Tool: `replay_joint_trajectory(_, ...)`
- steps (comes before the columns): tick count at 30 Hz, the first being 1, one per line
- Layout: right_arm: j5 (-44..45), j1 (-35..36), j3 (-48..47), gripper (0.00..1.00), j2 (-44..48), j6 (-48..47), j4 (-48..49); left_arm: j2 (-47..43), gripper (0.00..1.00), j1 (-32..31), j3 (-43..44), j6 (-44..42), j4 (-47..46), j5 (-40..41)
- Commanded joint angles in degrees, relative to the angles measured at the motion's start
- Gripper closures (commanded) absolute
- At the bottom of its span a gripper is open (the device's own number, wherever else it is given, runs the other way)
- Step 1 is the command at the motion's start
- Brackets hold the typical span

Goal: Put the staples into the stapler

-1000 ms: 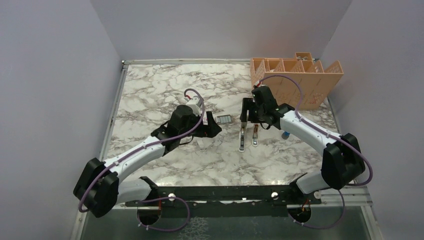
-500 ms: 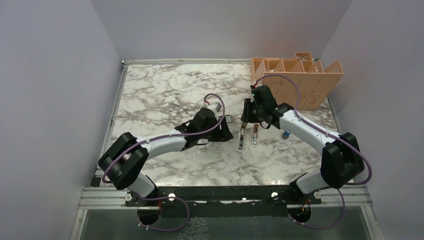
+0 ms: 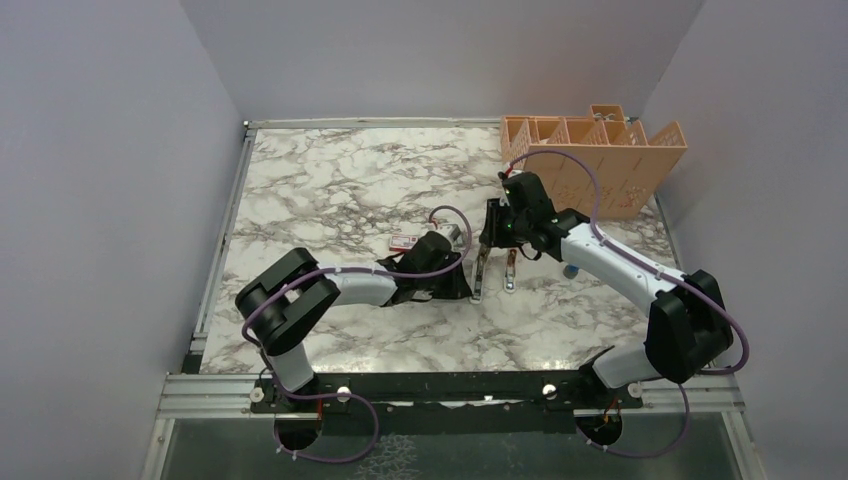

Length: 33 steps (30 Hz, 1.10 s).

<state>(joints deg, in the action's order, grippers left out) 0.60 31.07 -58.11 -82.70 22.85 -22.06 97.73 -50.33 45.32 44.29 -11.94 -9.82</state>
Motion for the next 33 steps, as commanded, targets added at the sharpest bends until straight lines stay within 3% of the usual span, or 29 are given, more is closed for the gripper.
replay_joint_trajectory(1,-1.44,0.70,1.00,0.63,1.66,-0.26,1.44,1.94,0.73,-1.53,1.86,0.97,-3.50,1.01)
replay_joint_trajectory(10,-2.60,1.43,1.07,0.63,1.64,-0.15,0.93,4.62,0.89,-2.84,1.34,1.93,-3.87,3.17)
replay_joint_trajectory(33,-4.74,9.82,9.28,0.65,8.90,7.09,-4.85,5.33,0.92,-2.94,-3.12,7.05,-6.22,8.29)
